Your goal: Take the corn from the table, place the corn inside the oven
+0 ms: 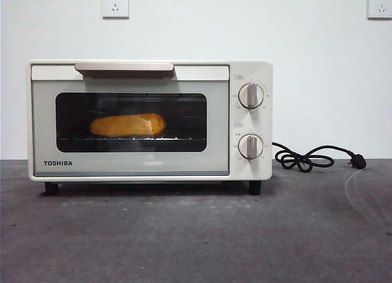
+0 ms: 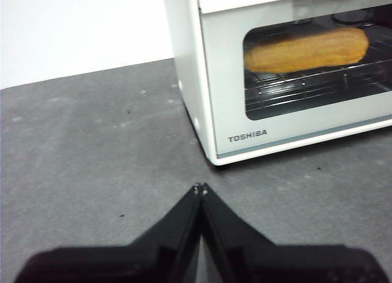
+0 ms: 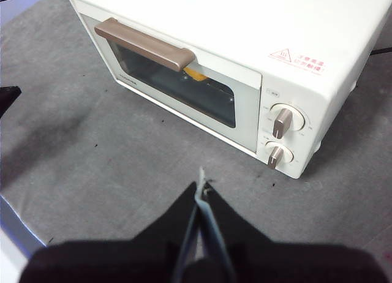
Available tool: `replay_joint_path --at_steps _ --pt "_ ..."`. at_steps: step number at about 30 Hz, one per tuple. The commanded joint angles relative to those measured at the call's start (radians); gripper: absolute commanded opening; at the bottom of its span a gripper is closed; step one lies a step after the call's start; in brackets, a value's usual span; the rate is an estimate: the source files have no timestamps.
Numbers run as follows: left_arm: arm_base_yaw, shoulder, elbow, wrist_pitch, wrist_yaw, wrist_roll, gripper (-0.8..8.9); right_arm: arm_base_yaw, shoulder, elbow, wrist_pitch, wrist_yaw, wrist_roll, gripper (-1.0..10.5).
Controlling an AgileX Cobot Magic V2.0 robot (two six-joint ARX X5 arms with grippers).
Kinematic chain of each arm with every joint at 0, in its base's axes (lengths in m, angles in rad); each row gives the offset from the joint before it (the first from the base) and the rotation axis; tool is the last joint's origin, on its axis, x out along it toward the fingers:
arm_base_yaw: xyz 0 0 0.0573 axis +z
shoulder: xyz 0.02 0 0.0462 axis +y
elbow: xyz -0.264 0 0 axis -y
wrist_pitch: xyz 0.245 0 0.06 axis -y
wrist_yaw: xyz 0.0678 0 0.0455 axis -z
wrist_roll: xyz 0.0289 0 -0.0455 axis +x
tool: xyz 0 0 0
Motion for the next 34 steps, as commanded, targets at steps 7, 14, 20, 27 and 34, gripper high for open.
replay_joint_path --at_steps 7,14,20,27,34 --pt "0.057 -0.002 -0.007 0.01 0.0 0.005 -0.04 0.0 0.002 -0.011 0.004 0.001 0.01 0.0" --pt "0.058 -0.001 -0.007 0.01 0.0 0.005 -0.04 0.0 0.002 -0.011 0.004 0.001 0.01 0.0" --pt "0.058 0.0 -0.007 0.01 0.001 0.005 -0.04 0.0 0.002 -0.011 0.004 0.001 0.01 0.0" --pt "0.058 0.002 -0.007 0.01 0.001 0.005 -0.04 0.0 0.002 -0.011 0.004 0.001 0.01 0.0" --pt "0.058 0.007 -0.007 0.01 0.001 0.005 -0.04 -0.009 0.001 -0.013 -0.039 0.086 -0.158 0.0"
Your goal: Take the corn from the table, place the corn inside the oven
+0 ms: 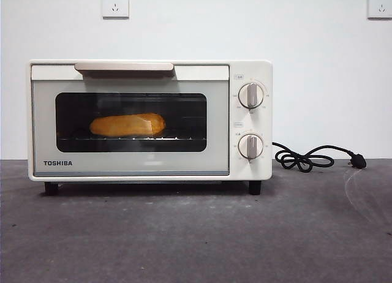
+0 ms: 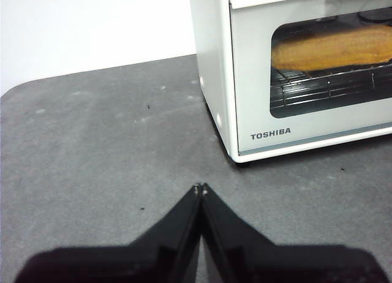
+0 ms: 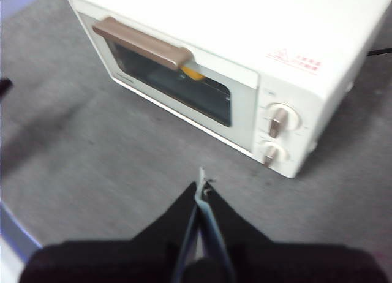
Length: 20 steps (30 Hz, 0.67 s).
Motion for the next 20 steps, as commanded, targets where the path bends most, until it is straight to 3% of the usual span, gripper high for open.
replay_joint_path --at_steps 1,4,6,8,14,20 --pt "0.003 0.002 -0.007 0.008 0.001 0.005 -0.04 -0.021 -0.002 -0.014 -0.031 0.119 -0.135 0.0" --pt "0.003 0.002 -0.007 0.008 0.001 0.005 -0.04 -0.087 -0.003 -0.021 -0.031 0.271 -0.153 0.0" --pt "0.003 0.002 -0.007 0.008 0.0 0.005 -0.04 -0.162 -0.014 -0.045 -0.006 0.283 -0.159 0.0" --pt "0.003 0.002 -0.007 0.008 0.001 0.005 -0.03 -0.253 -0.04 -0.097 0.055 0.241 -0.154 0.0" --pt "0.003 0.002 -0.007 0.008 0.0 0.005 -0.03 -0.5 -0.189 -0.399 0.371 -0.026 -0.147 0.0" --pt "0.003 0.002 -0.007 0.008 0.001 0.005 -0.04 -0.603 -0.38 -0.716 0.647 -0.055 -0.149 0.0"
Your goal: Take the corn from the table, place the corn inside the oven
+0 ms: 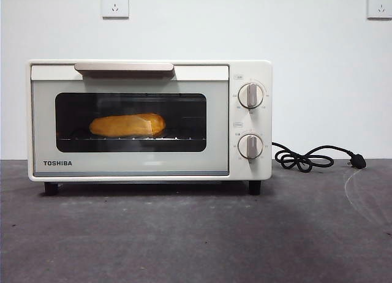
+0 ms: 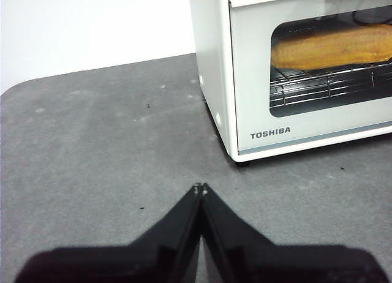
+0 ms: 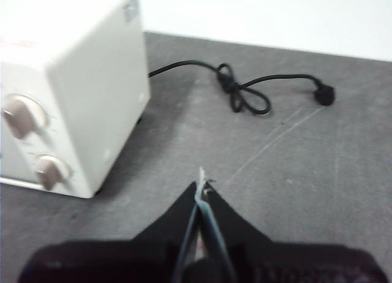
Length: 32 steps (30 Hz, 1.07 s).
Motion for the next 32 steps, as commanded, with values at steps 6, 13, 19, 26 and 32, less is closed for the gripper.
replay_joint_path --at_steps 6,13,19,26,32 --pt "0.003 0.0 -0.007 0.008 0.0 0.004 -0.04 -0.112 -0.257 -0.334 0.169 -0.003 -0.003 0.0" --pt "0.003 0.0 -0.007 0.008 0.0 0.004 -0.04 -0.132 -0.463 -0.463 0.179 -0.004 0.003 0.0" --pt "0.003 0.0 -0.007 0.008 0.0 0.004 -0.04 -0.132 -0.58 -0.495 0.095 -0.003 0.014 0.0" --pt "0.003 0.0 -0.007 0.008 0.0 0.004 -0.04 -0.135 -0.635 -0.494 -0.008 0.012 0.003 0.0" --pt "0.003 0.0 -0.007 0.008 0.0 0.004 -0.04 -0.154 -0.635 -0.494 -0.008 0.004 0.053 0.0"
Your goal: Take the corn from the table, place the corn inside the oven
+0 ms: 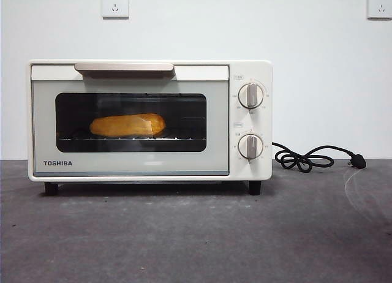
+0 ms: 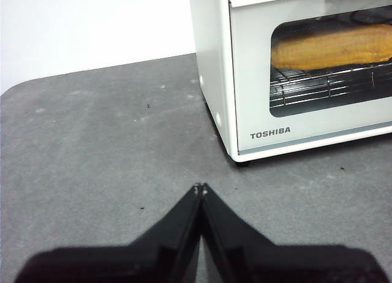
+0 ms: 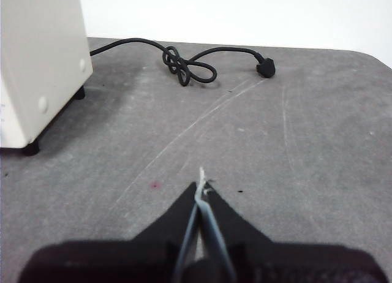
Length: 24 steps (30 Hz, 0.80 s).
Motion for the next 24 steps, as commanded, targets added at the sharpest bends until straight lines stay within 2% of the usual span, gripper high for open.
replay_joint_path --at_steps 1,7,12,24 --pt "0.003 0.0 -0.007 0.007 0.0 0.004 -0.04 -0.008 -0.003 -0.009 0.003 -0.002 0.052 0.0" --pt "0.003 0.0 -0.007 0.007 0.001 0.004 -0.04 -0.048 -0.003 -0.009 0.003 -0.006 0.109 0.0" --pt "0.003 0.0 -0.007 0.007 0.001 0.004 -0.04 -0.081 -0.003 -0.009 0.003 0.008 0.102 0.0" --pt "0.003 0.0 -0.007 0.007 0.001 0.004 -0.04 -0.082 -0.003 -0.009 0.007 0.007 0.101 0.0"
